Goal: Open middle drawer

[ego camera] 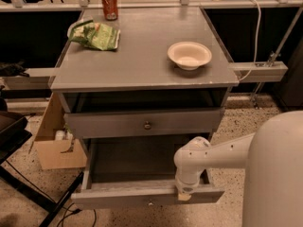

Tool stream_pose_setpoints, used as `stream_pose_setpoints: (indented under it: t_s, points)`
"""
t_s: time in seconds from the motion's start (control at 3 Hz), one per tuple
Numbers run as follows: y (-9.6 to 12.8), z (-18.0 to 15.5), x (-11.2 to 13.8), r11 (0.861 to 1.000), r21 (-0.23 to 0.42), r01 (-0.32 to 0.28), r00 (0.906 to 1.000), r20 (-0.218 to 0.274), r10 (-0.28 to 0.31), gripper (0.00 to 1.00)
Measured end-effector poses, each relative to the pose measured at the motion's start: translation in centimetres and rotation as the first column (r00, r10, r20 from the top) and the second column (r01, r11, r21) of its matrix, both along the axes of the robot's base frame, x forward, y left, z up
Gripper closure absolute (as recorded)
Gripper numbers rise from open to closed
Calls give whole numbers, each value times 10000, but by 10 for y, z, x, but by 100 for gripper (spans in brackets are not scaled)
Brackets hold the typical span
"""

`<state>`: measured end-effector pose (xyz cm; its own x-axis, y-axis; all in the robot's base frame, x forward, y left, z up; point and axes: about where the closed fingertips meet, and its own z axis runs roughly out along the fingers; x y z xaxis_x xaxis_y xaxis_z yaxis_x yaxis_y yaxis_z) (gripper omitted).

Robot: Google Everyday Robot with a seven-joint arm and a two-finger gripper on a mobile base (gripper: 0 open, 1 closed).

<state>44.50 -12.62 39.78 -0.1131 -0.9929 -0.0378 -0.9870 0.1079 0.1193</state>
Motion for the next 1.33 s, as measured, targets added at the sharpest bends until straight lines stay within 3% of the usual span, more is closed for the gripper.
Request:
stream_pose_setpoints:
  t_s: [1.33]
  points:
    - [0,0,0,10000,0,0,10000,-1,0,3]
